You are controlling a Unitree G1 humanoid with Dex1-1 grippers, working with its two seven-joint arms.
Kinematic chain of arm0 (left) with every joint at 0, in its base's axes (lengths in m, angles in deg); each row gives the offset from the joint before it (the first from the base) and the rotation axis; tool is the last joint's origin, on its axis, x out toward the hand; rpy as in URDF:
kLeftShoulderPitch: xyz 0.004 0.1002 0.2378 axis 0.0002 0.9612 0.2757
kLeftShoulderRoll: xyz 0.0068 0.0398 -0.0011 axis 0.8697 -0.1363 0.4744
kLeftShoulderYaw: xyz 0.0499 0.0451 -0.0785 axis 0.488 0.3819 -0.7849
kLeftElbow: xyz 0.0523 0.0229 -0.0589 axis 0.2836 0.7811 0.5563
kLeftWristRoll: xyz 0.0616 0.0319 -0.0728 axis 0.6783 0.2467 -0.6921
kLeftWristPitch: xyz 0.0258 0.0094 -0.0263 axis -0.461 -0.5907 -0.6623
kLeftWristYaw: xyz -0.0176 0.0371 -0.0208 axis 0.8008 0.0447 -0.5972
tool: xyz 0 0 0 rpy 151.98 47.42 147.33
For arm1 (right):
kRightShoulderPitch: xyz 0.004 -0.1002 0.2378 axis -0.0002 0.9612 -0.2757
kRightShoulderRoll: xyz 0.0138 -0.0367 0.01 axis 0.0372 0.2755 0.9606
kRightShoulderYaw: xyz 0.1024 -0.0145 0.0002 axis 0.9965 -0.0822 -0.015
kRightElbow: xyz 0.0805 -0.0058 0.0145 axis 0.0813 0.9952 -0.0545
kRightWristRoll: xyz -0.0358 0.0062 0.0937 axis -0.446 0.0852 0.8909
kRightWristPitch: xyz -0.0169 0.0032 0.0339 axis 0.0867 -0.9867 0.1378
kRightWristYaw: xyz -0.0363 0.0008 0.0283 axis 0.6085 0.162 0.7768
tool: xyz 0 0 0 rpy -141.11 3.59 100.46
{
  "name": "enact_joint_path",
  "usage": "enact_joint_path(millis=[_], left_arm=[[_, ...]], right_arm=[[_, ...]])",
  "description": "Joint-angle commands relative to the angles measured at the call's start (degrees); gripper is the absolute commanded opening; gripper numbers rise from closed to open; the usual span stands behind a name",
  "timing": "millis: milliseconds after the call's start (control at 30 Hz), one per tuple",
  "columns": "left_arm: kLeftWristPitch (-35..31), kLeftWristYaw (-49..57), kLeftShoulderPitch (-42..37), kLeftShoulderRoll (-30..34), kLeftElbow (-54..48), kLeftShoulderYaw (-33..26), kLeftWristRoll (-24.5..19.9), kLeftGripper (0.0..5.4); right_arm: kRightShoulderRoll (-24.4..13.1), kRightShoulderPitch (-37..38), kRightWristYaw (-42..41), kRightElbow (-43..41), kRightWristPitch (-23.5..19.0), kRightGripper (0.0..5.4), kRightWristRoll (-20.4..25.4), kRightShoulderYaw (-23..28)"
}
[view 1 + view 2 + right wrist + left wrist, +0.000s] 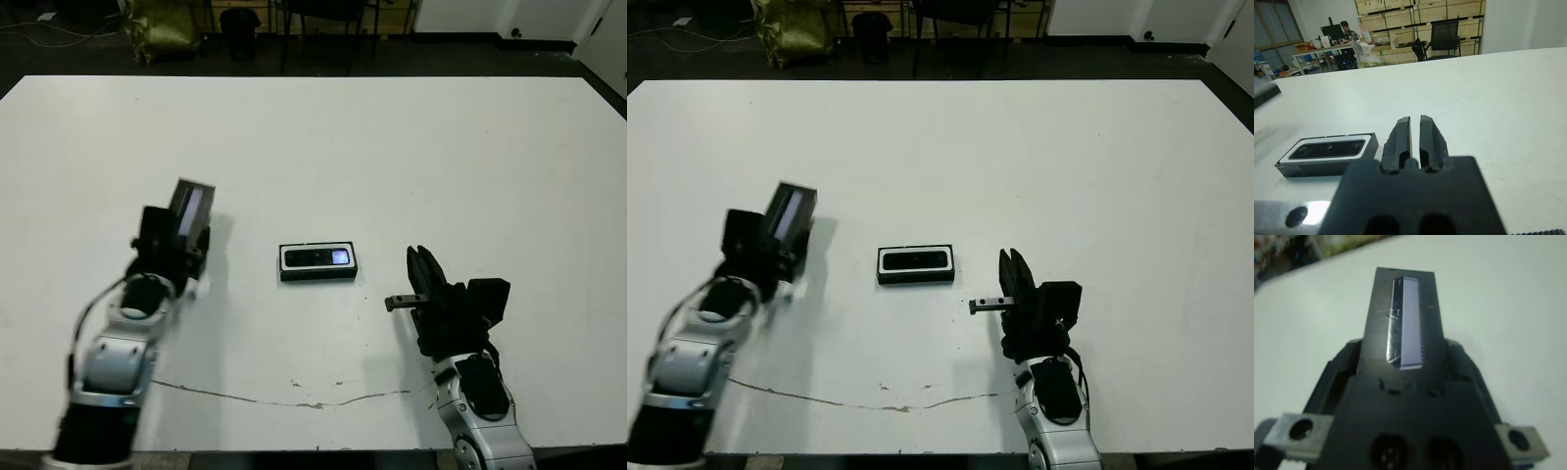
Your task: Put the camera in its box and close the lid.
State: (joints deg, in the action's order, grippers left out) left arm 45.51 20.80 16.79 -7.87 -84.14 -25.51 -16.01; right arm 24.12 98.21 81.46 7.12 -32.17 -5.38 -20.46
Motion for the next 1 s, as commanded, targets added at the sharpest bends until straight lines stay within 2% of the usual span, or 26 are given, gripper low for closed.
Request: enact_joint_path(millis=[33,200,300,533,733,900,1000], left_arm=[[2.1,-6.3,-3.3,5.3,-1.7,-0.1,-1.2,2.67],[3.5,-18.0,-8.4,11.5,-4.0,-0.5,-6.6,2.67],[2.5,-24.6,-11.1,14.9,-4.9,0.3,-9.6,2.67],[1.9,-36.7,-13.6,19.3,-4.3,1.9,-16.1,2.67],[2.1,-46.0,-19.7,20.6,0.6,8.4,-16.4,2.67],[4.0,-51.9,-25.6,18.7,9.2,14.7,-14.2,2.67],[6.9,-54.9,-27.8,16.7,15.2,16.1,-14.2,2.67]], right_arm=[[-0.3,-0.3,0.2,1.6,0.7,0.0,-0.3,0.9],[-0.4,-1.7,0.9,3.4,2.8,0.0,-1.2,2.3],[-0.6,-2.4,1.3,2.7,1.0,0.0,-1.4,3.1],[-1.7,-2.1,-0.5,3.3,0.8,0.0,1.2,5.1],[-2.6,-3.2,-4.3,8.0,6.4,0.0,3.6,7.3],[-3.3,-3.9,-5.3,10.2,8.9,0.0,3.4,8.2],[-3.3,-4.2,-5.8,10.7,8.2,0.0,4.2,8.4]])
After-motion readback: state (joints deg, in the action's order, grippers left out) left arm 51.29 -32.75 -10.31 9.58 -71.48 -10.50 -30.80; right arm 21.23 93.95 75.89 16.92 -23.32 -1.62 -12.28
